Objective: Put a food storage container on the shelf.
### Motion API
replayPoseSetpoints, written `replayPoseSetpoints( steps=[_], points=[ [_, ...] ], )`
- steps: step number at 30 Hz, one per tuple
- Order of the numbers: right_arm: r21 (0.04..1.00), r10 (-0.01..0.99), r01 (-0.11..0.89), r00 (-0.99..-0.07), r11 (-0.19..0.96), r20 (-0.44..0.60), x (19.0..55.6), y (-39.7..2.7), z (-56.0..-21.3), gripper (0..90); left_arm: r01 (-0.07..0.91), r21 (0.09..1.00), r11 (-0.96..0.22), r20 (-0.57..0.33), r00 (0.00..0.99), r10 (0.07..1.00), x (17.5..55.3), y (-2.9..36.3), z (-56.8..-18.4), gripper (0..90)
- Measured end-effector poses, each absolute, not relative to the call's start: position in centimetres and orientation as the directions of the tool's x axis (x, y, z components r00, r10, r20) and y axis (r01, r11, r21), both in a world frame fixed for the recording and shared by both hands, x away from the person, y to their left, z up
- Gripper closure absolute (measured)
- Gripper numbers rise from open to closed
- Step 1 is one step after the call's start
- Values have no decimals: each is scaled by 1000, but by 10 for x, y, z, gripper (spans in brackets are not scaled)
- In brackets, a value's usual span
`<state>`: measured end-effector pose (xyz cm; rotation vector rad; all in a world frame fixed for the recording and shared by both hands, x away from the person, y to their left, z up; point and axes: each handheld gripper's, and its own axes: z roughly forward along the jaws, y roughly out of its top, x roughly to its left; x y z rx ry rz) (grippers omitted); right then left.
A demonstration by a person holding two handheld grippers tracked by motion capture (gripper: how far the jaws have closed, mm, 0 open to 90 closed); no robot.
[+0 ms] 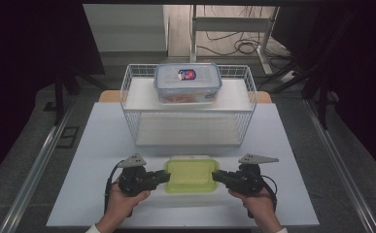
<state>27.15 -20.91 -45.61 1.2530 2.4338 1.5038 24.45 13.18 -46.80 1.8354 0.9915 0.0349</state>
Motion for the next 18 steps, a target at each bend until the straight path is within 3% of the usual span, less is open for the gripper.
replayPoseSetpoints(
  steps=[18],
  points=[
    [817, 625, 533, -720, 222, 301, 290, -200, -402, 794, 565, 815, -127, -366, 672, 644, 261, 140, -423, 778]
  ],
)
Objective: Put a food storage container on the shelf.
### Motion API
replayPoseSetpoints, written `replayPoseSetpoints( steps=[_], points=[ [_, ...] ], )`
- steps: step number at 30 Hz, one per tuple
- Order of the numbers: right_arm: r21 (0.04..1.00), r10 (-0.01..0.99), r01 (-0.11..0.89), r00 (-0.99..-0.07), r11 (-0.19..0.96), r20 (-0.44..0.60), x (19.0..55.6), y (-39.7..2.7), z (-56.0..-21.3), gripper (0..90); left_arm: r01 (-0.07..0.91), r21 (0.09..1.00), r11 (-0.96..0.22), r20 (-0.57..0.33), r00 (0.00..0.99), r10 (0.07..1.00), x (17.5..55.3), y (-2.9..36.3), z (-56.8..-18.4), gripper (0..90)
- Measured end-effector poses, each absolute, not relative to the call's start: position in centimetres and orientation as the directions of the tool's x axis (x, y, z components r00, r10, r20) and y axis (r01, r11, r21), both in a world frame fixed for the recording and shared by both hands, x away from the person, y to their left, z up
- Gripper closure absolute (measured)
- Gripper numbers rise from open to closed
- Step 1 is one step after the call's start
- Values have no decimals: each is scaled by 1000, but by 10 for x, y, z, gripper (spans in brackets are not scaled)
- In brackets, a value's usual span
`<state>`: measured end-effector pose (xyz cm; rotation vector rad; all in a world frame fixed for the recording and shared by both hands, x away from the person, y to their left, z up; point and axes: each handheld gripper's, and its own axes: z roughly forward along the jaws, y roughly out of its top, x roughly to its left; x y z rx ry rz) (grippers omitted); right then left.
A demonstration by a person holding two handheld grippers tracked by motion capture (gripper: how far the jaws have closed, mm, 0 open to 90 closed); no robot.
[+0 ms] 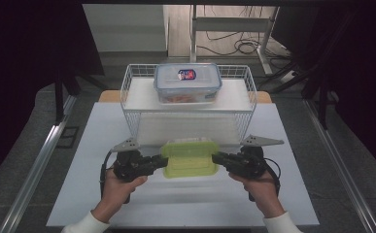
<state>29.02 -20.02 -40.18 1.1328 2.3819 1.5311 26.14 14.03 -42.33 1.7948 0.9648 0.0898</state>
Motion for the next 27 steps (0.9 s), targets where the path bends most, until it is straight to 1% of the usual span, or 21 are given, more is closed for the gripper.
replayPoseSetpoints(
  steps=[17, 27],
  points=[
    [870, 626, 454, -739, 191, 248, 319, -194, -342, 795, 493, 863, -108, -318, 698, 642, 295, 149, -355, 782],
    [890, 633, 418, -742, 183, 219, 344, -186, -295, 795, 449, 887, -110, -276, 704, 654, 322, 155, -306, 784]
  ],
)
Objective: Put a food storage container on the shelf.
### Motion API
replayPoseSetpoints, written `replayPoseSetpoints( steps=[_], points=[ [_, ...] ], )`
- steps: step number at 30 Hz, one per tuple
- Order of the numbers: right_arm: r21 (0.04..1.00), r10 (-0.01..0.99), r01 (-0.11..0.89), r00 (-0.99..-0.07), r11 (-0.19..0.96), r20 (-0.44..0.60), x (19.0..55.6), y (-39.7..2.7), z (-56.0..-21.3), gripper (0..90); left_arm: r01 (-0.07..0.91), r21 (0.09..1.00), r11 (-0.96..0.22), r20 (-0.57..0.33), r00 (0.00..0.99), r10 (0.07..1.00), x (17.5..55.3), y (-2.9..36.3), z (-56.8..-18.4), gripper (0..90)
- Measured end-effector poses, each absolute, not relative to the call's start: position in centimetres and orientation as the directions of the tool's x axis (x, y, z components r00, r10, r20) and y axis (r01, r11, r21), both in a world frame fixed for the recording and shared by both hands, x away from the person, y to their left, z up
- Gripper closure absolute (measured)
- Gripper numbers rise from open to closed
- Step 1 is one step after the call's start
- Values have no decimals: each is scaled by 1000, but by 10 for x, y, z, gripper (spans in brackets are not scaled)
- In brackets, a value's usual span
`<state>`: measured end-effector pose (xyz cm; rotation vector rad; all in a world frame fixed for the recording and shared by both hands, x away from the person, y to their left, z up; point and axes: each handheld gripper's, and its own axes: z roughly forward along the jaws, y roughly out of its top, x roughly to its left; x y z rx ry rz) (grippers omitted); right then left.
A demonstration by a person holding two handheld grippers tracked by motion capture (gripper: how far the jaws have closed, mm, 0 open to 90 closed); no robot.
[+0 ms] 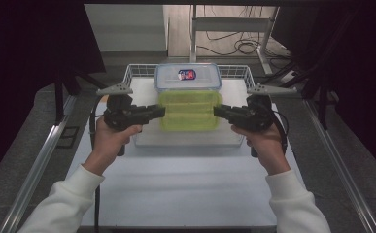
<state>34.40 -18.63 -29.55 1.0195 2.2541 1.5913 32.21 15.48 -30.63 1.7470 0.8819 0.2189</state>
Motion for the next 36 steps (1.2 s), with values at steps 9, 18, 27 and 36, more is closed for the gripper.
replayPoseSetpoints(
  steps=[9, 18, 27, 36],
  points=[
    [893, 630, 418, -742, 165, 231, 377, -180, -261, 795, 426, 898, -110, -253, 705, 663, 352, 161, -269, 786],
    [879, 638, 448, -727, 161, 254, 413, -175, -239, 794, 453, 887, -90, -280, 682, 676, 389, 163, -251, 791],
    [849, 650, 505, -699, 153, 299, 448, -173, -236, 792, 491, 867, -82, -301, 649, 699, 415, 161, -255, 791],
    [821, 660, 559, -663, 120, 355, 467, -172, -245, 781, 546, 836, -51, -358, 613, 704, 433, 159, -262, 773]
  ],
)
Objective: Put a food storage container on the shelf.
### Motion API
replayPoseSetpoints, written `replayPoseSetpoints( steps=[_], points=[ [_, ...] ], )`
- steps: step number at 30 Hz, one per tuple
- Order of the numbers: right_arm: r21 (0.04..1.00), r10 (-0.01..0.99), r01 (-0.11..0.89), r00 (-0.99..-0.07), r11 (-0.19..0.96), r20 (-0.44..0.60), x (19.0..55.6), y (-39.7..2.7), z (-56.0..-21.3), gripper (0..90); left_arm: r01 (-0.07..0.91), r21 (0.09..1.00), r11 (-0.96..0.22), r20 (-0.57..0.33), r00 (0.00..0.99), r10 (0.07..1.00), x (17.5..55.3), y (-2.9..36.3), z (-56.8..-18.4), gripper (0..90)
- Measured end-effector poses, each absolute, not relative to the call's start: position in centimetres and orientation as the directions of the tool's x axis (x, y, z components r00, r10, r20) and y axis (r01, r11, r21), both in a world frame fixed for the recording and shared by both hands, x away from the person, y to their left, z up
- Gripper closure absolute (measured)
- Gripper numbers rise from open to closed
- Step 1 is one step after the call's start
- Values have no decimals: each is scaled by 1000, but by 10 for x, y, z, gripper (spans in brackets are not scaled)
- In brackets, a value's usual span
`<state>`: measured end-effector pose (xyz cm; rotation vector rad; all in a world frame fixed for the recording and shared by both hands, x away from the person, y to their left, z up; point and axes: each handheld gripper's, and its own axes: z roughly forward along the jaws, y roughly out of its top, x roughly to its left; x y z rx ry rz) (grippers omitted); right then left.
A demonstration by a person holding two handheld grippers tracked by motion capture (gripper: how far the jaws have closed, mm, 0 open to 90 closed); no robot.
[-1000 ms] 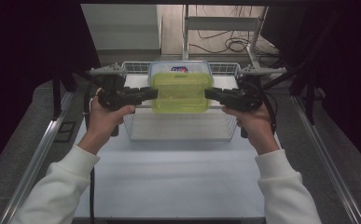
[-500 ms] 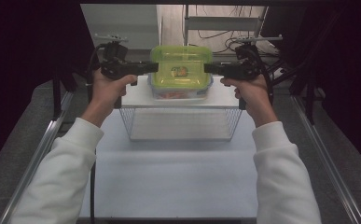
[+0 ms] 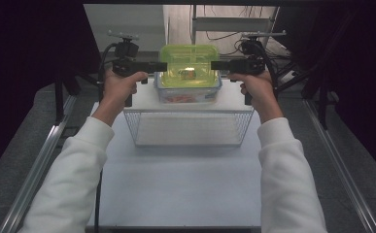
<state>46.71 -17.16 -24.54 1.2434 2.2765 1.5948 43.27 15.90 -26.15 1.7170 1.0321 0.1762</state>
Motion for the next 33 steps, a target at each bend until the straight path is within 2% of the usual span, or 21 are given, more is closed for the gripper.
replayPoseSetpoints(
  steps=[10, 13, 16, 21, 25, 33],
  points=[
    [808, 660, 587, -630, 58, 410, 482, -170, -254, 712, 590, 808, -18, -406, 577, 709, 444, 157, -267, 697],
    [807, 683, 588, -615, 65, 393, 485, -169, -257, 660, 596, 803, -6, -419, 572, 705, 446, 157, -269, 651],
    [804, 675, 593, -613, 51, 410, 487, -169, -259, 660, 596, 803, 5, -427, 569, 703, 445, 157, -270, 636],
    [801, 673, 596, -618, 65, 406, 487, -166, -261, 618, 606, 796, 4, -433, 564, 703, 446, 155, -271, 558],
    [800, 674, 597, -616, 61, 409, 484, -165, -260, 612, 601, 799, -1, -433, 576, 694, 447, 151, -273, 440],
    [797, 694, 603, -594, 49, 407, 480, -169, -258, 501, 584, 812, 14, -420, 566, 709, 447, 151, -271, 279]
  ],
)
